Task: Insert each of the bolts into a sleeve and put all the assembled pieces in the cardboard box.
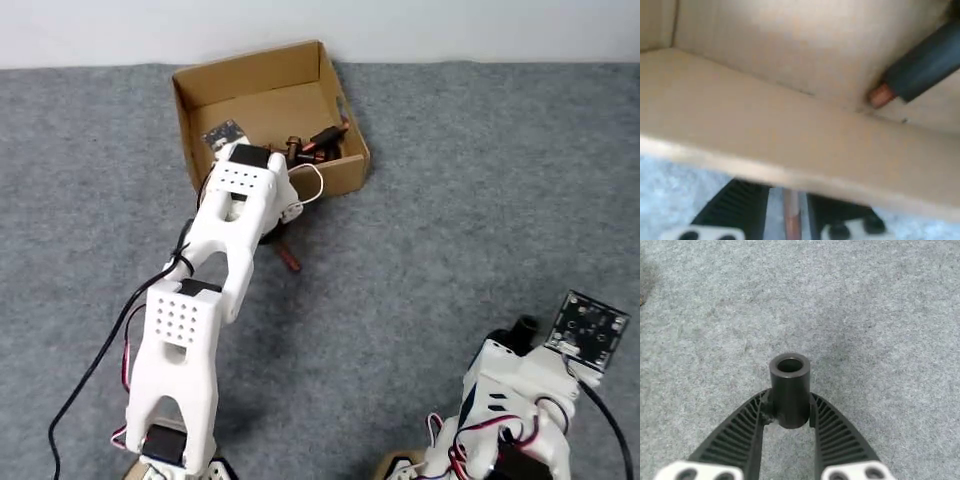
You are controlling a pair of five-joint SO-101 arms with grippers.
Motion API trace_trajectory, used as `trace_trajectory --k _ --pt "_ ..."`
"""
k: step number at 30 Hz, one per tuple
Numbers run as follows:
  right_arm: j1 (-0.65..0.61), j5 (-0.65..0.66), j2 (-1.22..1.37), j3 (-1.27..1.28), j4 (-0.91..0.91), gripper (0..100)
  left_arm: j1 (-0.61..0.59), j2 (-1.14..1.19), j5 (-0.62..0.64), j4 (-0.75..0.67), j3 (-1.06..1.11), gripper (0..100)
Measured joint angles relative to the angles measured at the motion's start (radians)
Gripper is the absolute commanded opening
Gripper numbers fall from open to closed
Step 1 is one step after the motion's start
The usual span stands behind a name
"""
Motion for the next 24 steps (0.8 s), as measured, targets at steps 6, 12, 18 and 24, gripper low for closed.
trace_trajectory --k 6,12,18,24 --pt "0.000 0.000 0.000 0.000 0.000 0.9 0.055 0.009 -0.074 0.189 -0.198 0" --pt "0.000 0.023 0.000 0.000 0.000 0.9 0.077 -0.098 -0.219 0.198 -0.279 0" --pt "0.000 0.026 0.000 0.000 0.000 0.9 0.152 -0.394 -0.344 0.204 -0.209 0" --pt "-0.138 0.026 0.000 0.000 0.000 0.9 0.196 -0.671 -0.367 0.209 0.009 0"
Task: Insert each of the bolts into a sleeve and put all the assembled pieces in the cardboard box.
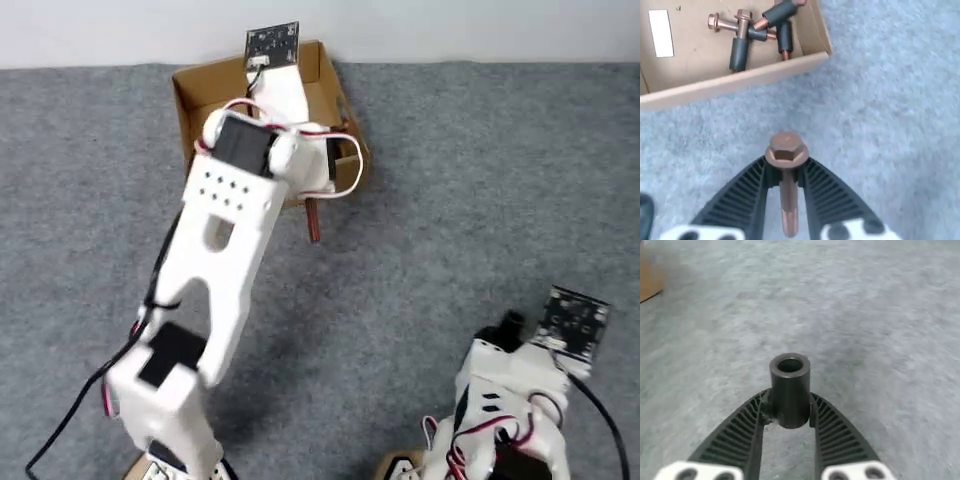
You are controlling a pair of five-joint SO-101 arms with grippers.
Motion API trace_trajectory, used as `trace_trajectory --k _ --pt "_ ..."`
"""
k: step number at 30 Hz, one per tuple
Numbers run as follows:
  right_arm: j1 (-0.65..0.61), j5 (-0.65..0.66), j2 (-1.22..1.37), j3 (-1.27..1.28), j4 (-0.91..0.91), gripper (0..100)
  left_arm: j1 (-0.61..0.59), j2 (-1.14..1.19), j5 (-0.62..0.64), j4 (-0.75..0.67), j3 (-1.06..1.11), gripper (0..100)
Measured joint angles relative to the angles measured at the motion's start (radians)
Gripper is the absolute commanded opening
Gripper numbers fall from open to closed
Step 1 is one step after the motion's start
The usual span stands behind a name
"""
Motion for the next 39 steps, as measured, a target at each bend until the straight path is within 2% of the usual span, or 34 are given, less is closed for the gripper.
trace_trajectory --k 5,10,13,21,26,32,39 --pt "-0.112 0.000 0.000 0.000 0.000 0.9 0.005 -0.192 -0.011 0.002 0.204 0" --pt "-0.201 0.000 0.000 0.000 0.000 0.9 0.005 -0.390 -0.083 -0.028 0.397 0" --pt "-0.265 -0.008 -0.037 0.000 0.000 0.9 0.005 -0.528 -0.095 -0.101 0.542 0" --pt "-0.474 -0.155 -0.060 0.000 -0.023 0.9 0.005 -0.959 -0.130 -0.327 1.083 0" --pt "-0.601 -0.172 -0.060 0.020 -0.069 0.9 0.005 -1.267 -0.155 -0.491 1.344 0" --pt "-0.786 -0.173 -0.060 0.066 -0.150 0.9 0.005 -1.513 -0.155 -0.552 1.507 0" --pt "-1.010 -0.173 -0.058 0.080 -0.176 0.9 0.005 -1.708 -0.155 -0.563 1.519 0"
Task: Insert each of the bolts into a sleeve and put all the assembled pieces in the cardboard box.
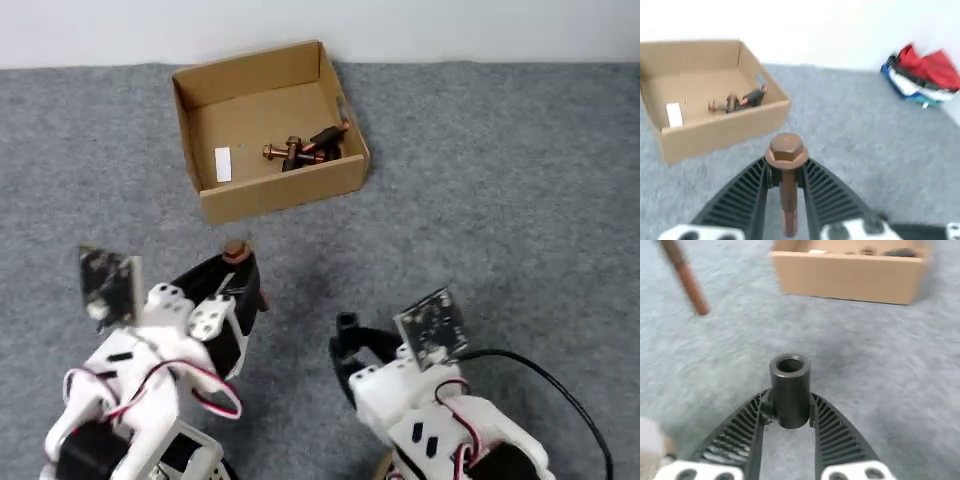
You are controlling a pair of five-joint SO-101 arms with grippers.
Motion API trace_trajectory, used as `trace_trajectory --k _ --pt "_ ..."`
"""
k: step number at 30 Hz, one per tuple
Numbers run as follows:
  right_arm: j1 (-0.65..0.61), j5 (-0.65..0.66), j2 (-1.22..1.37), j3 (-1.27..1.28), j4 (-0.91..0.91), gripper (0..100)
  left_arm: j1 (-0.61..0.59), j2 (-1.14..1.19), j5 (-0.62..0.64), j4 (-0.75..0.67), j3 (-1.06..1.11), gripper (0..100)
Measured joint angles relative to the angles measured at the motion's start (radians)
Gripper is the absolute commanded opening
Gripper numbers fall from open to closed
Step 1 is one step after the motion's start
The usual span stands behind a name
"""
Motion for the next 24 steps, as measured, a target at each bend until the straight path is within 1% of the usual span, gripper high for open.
trace_trajectory --k 4,7,10,13,20,24 --pt "-0.104 0.041 0.005 0.017 -0.002 0.9 0.000 -0.071 0.000 0.000 0.000 0" --pt "-0.137 0.084 0.002 0.021 -0.057 0.9 0.037 -0.101 0.048 -0.023 0.000 0" --pt "-0.144 0.137 0.000 0.043 -0.138 0.9 0.107 -0.101 0.109 -0.049 0.000 0" --pt "-0.144 0.192 0.015 0.077 -0.166 0.9 0.150 -0.101 0.153 -0.064 0.000 0" --pt "-0.144 0.218 0.014 0.078 -0.172 0.9 0.173 -0.103 0.170 -0.049 0.000 0" --pt "-0.144 0.218 0.014 0.078 -0.172 0.9 0.173 -0.104 0.173 -0.040 0.048 0"
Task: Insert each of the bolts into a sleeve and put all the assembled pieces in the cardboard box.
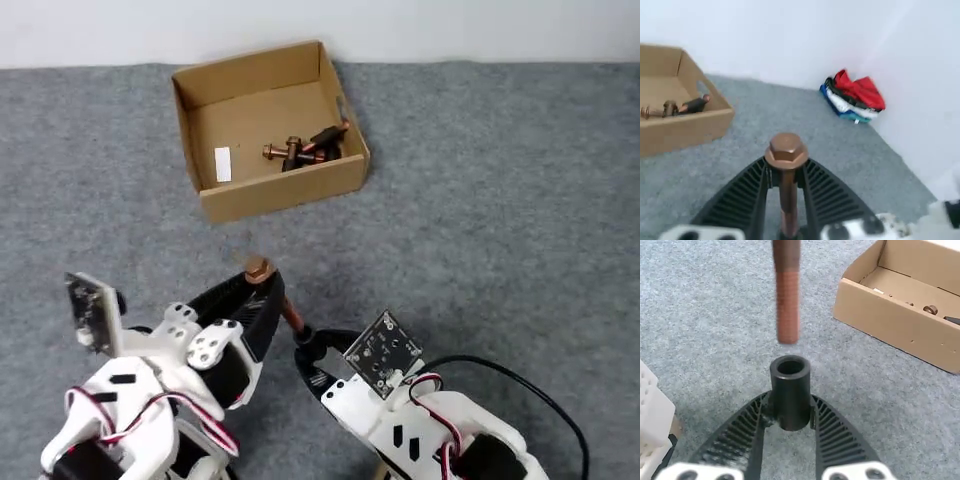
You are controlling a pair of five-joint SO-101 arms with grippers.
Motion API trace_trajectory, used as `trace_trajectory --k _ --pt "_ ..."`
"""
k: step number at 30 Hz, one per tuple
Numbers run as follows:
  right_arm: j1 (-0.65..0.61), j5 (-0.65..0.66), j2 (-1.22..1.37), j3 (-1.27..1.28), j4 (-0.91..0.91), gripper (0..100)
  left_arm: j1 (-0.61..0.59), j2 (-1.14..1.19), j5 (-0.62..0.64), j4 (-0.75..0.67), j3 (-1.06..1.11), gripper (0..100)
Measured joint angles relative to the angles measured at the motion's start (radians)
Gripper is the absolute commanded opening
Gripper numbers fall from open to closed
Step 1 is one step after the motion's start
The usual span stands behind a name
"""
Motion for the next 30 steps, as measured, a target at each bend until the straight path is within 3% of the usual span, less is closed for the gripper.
trace_trajectory --k 14,23,30 --pt "0.000 0.000 0.002 0.002 0.000 0.9 0.008 -0.012 0.003 -0.048 0.133 0" --pt "-0.006 0.003 0.000 0.003 0.000 0.9 0.173 -0.014 -0.029 0.215 0.098 1" --pt "-0.006 0.005 0.000 0.003 0.002 0.9 0.169 -0.015 -0.120 0.261 0.086 25"
